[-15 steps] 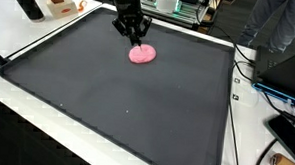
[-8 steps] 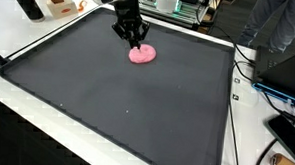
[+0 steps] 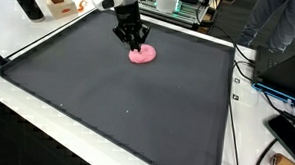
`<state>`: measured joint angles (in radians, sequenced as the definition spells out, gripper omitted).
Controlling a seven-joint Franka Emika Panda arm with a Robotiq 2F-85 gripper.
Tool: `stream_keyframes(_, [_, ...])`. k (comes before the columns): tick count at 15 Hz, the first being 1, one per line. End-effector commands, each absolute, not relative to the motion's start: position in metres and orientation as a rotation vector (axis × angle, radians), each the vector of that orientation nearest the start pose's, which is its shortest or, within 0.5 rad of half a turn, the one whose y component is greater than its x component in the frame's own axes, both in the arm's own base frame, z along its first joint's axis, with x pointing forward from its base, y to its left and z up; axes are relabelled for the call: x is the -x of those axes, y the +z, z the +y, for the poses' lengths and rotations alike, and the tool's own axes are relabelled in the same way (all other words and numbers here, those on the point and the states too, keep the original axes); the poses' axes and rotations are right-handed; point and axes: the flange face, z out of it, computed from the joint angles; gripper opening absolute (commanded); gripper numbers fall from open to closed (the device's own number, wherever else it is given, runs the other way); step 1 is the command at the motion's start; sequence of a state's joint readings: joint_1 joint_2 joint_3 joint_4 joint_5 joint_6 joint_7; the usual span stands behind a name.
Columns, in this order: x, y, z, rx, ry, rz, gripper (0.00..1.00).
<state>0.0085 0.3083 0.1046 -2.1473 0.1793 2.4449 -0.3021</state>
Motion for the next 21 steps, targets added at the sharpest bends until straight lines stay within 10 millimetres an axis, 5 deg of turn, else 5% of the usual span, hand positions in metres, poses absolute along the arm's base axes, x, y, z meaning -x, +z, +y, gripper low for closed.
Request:
stream_keyframes(1, [-0.562, 0.245, 0.063, 2.947, 0.002, -0.394, 0.06])
stream_keyframes(11, [-0.562, 0.238, 0.061, 2.945, 0.025, -0.381, 0.06])
stream_keyframes(21, [-0.557, 0.263, 0.058, 2.943, -0.019, -0.359, 0.06])
